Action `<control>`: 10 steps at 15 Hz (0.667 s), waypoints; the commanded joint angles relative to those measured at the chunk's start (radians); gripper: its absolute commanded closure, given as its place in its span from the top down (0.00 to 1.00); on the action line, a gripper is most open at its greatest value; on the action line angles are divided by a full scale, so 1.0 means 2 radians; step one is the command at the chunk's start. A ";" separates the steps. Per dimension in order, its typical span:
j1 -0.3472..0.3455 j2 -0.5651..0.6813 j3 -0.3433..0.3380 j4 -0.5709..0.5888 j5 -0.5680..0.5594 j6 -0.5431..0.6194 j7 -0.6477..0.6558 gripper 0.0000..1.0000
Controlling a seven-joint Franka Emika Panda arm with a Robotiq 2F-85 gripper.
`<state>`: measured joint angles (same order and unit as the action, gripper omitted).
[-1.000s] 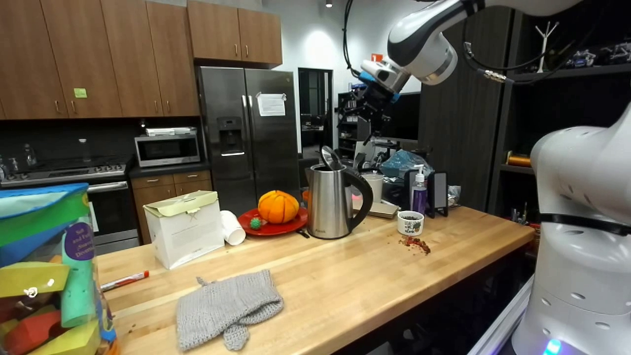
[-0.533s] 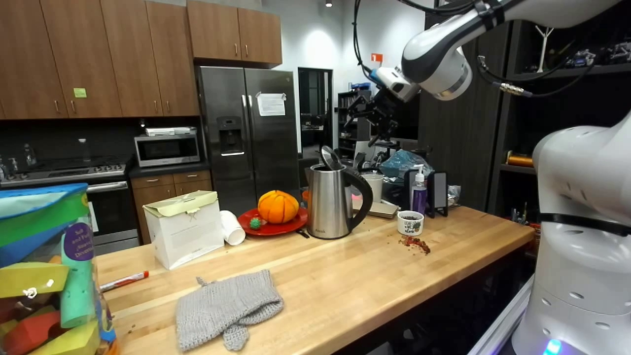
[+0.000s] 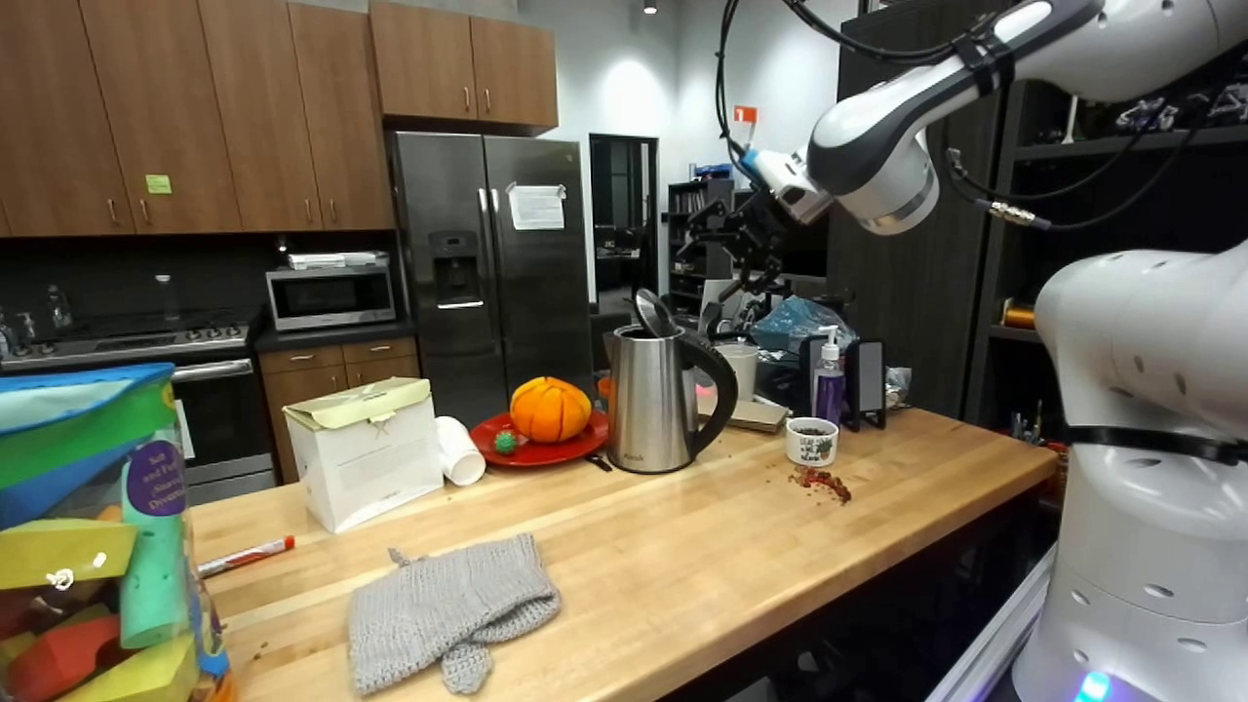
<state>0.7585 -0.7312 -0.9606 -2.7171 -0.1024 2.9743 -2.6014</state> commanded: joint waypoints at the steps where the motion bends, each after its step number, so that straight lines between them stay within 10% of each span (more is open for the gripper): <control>1: 0.034 -0.029 -0.036 -0.001 0.002 -0.005 0.000 1.00; 10: 0.109 -0.067 -0.100 0.011 -0.001 -0.001 0.000 1.00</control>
<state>0.9200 -0.8147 -1.1184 -2.7151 -0.1011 2.9726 -2.6008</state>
